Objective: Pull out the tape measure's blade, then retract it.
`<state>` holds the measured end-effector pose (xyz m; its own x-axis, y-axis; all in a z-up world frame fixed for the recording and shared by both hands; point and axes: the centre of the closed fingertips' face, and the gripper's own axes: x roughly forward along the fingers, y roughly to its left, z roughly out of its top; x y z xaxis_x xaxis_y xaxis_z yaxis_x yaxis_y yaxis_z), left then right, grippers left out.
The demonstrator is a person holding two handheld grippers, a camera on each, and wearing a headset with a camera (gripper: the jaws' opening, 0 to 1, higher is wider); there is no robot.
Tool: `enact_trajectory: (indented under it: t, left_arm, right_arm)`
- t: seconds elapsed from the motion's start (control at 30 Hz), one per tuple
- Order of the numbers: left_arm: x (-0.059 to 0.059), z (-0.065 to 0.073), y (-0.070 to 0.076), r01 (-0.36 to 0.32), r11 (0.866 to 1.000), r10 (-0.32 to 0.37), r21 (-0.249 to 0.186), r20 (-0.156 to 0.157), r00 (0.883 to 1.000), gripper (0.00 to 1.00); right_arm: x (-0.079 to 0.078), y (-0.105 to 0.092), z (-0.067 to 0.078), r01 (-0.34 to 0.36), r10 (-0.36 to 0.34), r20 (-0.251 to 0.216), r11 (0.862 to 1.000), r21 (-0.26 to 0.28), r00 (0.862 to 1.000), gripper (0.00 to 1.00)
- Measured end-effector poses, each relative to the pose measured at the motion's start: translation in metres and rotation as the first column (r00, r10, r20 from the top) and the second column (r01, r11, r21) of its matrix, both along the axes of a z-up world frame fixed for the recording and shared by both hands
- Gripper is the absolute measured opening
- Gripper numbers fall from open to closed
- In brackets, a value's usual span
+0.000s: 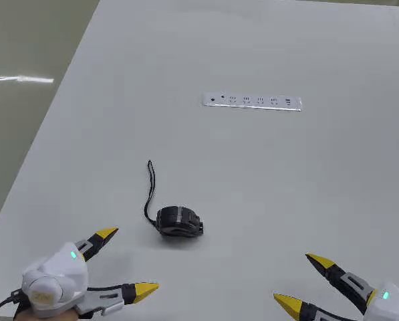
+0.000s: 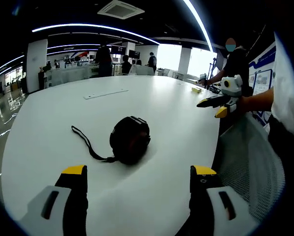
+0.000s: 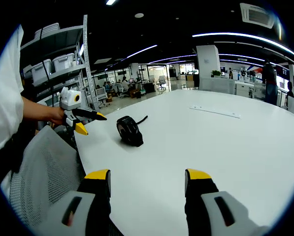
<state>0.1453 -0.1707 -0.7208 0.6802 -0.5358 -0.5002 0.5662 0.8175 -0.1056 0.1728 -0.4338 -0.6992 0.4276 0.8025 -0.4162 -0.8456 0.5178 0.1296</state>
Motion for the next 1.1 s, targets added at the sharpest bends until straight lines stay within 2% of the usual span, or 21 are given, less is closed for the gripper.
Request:
enact_trajectory:
  t: [0.07, 0.23, 0.3, 0.43, 0.6, 0.8, 0.97, 1.1]
  left_arm:
    - [0.003, -0.003, -0.004, 0.020, 1.000, -0.020, 0.010, 0.002, 1.000, 0.84]
    - [0.013, -0.006, -0.011, 0.051, 0.998, -0.052, 0.025, 0.012, 0.999, 0.82]
    - [0.016, -0.008, -0.014, 0.079, 0.996, -0.079, 0.042, 0.015, 0.997, 0.81]
    - [0.023, -0.011, -0.017, 0.099, 0.994, -0.100, 0.049, 0.010, 0.995, 0.81]
    - [0.033, -0.009, -0.023, 0.121, 0.992, -0.122, 0.034, 0.032, 0.992, 0.80]
    - [0.041, -0.012, -0.028, 0.157, 0.986, -0.160, 0.062, 0.042, 0.986, 0.79]
    - [0.048, -0.018, -0.027, 0.154, 0.986, -0.157, 0.066, 0.037, 0.987, 0.74]
    - [0.050, -0.022, -0.026, 0.151, 0.986, -0.153, 0.069, 0.035, 0.988, 0.70]
  right_arm:
    - [0.001, 0.001, -0.002, -0.010, 0.010, -0.003, 1.000, -0.003, 1.000, 0.62]
    - [0.004, 0.004, -0.001, -0.027, 0.027, -0.008, 0.999, 0.028, 1.000, 0.62]
    - [0.005, 0.005, -0.004, -0.037, 0.037, -0.004, 0.999, 0.013, 0.999, 0.61]
    - [0.008, 0.006, -0.007, -0.043, 0.043, -0.011, 0.999, 0.017, 0.999, 0.61]
    - [0.012, 0.008, -0.009, -0.047, 0.048, -0.027, 0.998, 0.034, 0.998, 0.61]
    - [0.017, 0.009, -0.013, -0.072, 0.072, -0.028, 0.997, 0.025, 0.997, 0.60]
    - [0.018, 0.013, -0.015, -0.088, 0.089, -0.030, 0.996, 0.026, 0.996, 0.60]
    - [0.019, 0.016, -0.014, -0.101, 0.102, -0.028, 0.994, 0.033, 0.994, 0.60]
